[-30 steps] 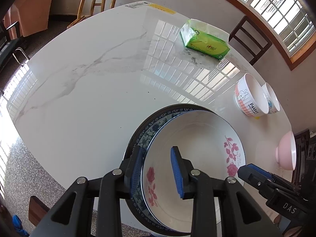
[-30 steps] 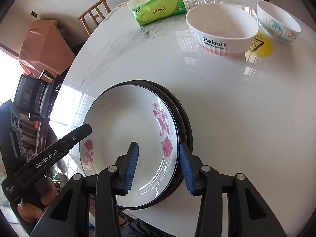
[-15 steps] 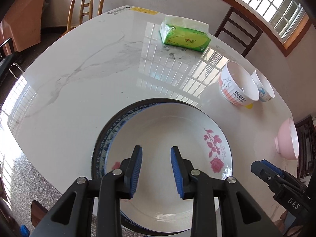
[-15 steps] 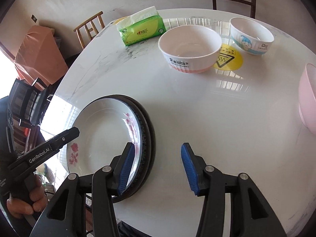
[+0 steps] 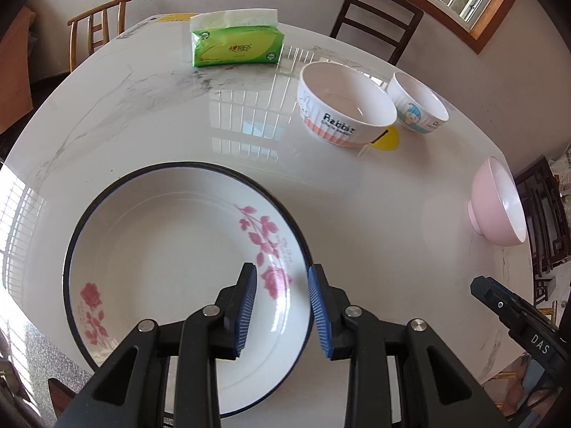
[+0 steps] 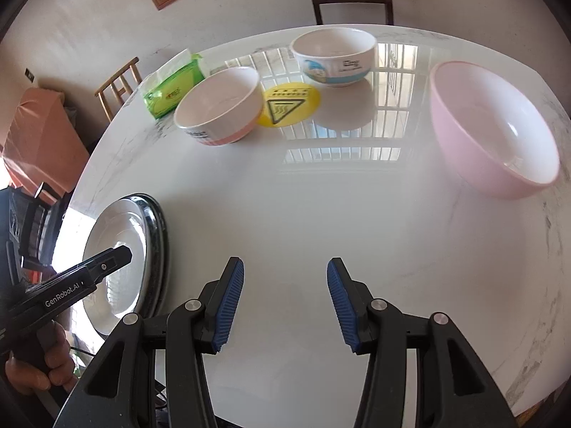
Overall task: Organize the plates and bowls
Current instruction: 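Move both grippers to the rim of the large pink bowl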
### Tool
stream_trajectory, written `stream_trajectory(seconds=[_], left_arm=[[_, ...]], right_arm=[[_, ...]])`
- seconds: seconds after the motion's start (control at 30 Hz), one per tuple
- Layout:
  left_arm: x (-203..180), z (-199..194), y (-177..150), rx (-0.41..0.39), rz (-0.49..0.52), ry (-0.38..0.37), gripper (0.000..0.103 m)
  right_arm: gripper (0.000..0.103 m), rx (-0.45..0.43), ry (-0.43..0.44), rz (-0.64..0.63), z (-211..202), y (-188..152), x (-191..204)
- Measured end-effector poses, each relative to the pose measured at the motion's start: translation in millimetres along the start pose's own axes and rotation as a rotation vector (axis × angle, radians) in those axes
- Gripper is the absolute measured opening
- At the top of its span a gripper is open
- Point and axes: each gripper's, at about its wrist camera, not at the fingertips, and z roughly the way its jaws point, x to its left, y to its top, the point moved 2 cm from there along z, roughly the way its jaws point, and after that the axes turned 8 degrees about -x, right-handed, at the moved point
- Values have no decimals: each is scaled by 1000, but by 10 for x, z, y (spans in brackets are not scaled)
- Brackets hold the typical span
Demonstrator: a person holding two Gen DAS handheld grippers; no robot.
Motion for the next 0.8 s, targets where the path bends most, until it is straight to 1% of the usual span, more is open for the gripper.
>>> stream_trajectory(seconds=[0.13,0.2,0.27,0.4,0.63,0.73,0.8], left_arm=[[-225,75,13,11,28,-28,31],[-349,103,32,21,36,-60,31],[-448,115,44,26,29,-85,31],[-652,147,86,26,10,-103,33],[-1097,127,149,16,53,-129,34],[-1265,134,171,30,68,-146,34],[-1378,135,201,36,76,-157,34]], right_arm=[[46,-40,-54,75,-231,-17,-443],[46,-64,-78,123,-353,-20,-674],[46,-90,-95,168,-470,-10,-889],[47,-142,-121,243,-667,2,-1239],[47,-187,-143,307,-821,71,-1601],[47,-201,-164,310,-855,136,-1700],[47,-208,-162,309,-876,181,-1756]])
